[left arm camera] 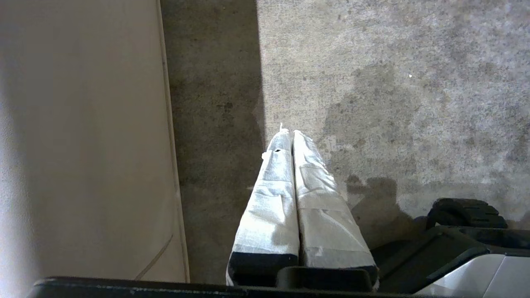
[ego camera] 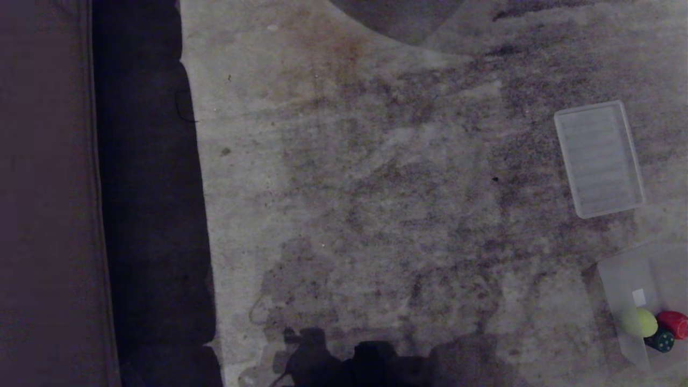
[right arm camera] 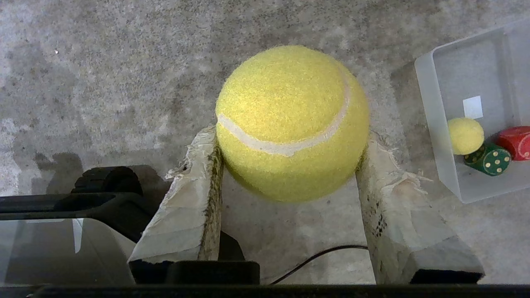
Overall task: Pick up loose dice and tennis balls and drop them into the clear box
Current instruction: Put the ball in the box
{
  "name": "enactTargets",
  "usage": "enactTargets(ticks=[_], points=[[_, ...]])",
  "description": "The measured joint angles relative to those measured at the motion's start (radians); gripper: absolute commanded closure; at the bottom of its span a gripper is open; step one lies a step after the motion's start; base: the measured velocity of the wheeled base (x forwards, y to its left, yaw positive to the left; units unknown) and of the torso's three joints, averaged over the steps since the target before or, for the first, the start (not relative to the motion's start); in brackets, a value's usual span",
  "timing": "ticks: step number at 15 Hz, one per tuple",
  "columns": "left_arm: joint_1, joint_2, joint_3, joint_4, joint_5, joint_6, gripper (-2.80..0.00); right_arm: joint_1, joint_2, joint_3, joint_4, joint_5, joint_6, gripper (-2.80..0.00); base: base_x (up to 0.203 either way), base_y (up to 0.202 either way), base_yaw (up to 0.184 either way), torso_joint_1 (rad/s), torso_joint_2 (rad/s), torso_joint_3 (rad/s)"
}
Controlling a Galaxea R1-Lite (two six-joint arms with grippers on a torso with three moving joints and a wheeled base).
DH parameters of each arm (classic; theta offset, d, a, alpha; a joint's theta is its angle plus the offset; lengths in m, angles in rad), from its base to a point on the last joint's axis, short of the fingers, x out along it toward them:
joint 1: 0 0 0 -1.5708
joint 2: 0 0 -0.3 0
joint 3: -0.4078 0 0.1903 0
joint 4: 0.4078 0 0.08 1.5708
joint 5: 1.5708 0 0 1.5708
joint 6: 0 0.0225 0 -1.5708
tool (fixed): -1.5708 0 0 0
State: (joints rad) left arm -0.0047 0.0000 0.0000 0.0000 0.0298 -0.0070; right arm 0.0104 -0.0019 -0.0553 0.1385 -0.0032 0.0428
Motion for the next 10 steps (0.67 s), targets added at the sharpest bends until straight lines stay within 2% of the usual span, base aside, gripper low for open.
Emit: enactTargets(ticks=[10], points=[[0.0, 0.0, 0.0, 0.0, -0.001, 0.002, 0.0, 0.0, 0.0, 0.0, 0.0, 0.0, 0.0, 0.0, 0.0, 0.0, 0.0, 0.0, 0.0, 0.0]])
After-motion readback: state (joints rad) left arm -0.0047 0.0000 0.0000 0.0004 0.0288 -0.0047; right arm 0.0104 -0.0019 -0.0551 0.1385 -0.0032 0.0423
